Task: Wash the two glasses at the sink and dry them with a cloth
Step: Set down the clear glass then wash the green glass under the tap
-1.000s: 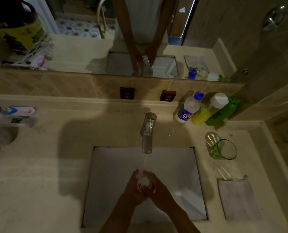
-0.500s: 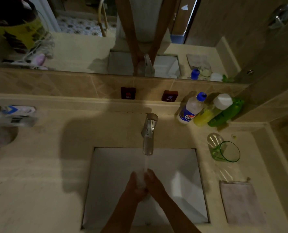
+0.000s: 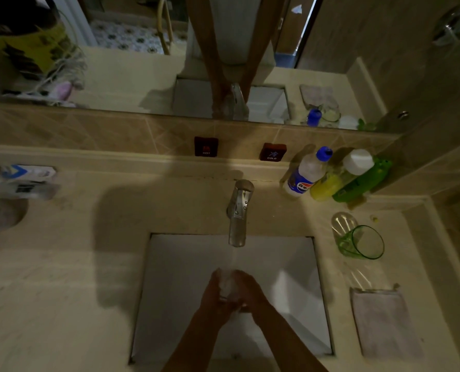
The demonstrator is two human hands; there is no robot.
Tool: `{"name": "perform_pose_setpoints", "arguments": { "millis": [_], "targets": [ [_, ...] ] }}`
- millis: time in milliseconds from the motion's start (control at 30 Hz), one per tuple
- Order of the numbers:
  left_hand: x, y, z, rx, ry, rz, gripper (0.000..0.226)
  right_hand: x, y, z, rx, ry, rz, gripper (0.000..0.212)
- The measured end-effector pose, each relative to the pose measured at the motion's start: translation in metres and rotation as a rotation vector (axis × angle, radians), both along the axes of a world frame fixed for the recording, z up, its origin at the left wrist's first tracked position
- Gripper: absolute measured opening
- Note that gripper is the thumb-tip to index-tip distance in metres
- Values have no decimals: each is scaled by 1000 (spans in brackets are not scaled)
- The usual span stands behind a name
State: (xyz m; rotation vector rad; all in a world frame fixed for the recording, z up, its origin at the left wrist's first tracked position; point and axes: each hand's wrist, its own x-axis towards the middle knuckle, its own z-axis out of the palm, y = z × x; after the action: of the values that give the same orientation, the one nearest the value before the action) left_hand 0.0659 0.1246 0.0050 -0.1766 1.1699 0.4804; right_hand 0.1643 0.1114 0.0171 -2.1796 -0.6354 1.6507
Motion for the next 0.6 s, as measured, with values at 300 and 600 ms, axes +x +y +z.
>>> {"name": "perform_pose_setpoints", "arguments": {
  "millis": [300, 600],
  "targets": [
    [-7, -9, -1, 185, -12, -312, 59, 12, -9, 8, -63, 311, -330, 61],
    [-14, -4, 2, 354, -145, -334, 67, 19, -23, 16, -56, 430, -460, 41]
  ]
}}
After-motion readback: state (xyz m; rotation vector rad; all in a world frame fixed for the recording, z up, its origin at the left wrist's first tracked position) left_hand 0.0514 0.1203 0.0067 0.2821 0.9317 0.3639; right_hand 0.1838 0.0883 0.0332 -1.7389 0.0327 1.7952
